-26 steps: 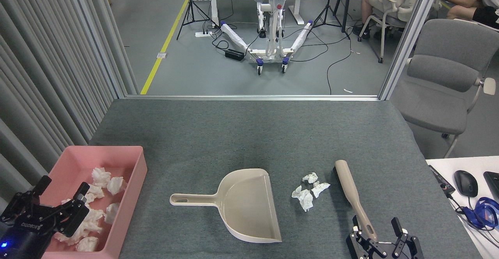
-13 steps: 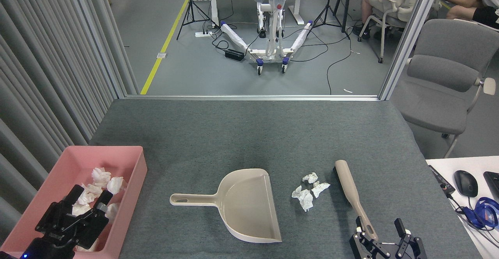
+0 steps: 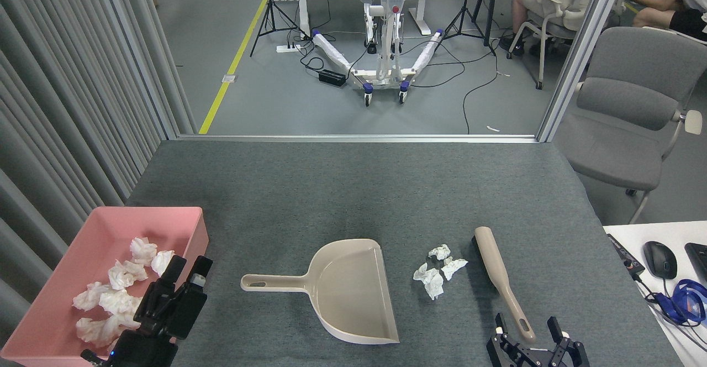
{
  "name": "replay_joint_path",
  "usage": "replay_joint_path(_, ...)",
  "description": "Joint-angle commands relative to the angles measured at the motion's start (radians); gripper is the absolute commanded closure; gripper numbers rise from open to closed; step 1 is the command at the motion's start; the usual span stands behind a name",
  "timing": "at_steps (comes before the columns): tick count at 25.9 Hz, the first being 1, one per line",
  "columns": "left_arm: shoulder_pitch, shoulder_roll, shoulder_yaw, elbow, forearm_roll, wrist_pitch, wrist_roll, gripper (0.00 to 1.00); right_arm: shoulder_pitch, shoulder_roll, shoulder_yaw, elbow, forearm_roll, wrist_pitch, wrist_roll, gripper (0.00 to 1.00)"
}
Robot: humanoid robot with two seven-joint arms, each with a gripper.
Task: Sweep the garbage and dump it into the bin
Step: 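Move the left gripper out of the pink bin toward the dustpan handle, then grasp the beige dustpan handle with the left gripper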
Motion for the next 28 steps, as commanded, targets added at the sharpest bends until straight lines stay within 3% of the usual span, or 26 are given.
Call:
replay_joint_path(1,0.009,-0.017,-0.056,0.005,0.099,0.047,-0.011,0.01,-0.018,0.001,0.017,0.03,-0.015,0.002,-0.002,0.02)
replay_joint_path(4,0.025,-0.045,-0.105,0.007,0.177,0.059,-0.015,0.01,-0.027,0.002,0.023,0.046,-0.018,0.002,-0.001,0.02)
replay_joint_path(10,0.02,-0.196,-0.128,0.013,0.163,0.161,-0.02,0.01,-0.033,0.01,0.04,0.063,-0.017,0.005,-0.001,0.02)
replay_joint_path(13,0.009,-0.201,-0.147,0.06,0.097,0.185,-0.015,0.01,-0.036,0.018,0.04,0.073,-0.017,0.006,-0.001,0.02)
replay_joint_path(18,-0.02,-0.226,-0.148,0.224,0.091,0.127,-0.001,0.01,-0.036,0.016,0.039,0.095,-0.018,0.006,-0.001,0.02)
replay_joint_path(28,-0.116,-0.281,-0.142,0.355,0.091,0.104,0.078,0.01,-0.048,0.005,0.036,0.101,-0.032,0.009,-0.002,0.04)
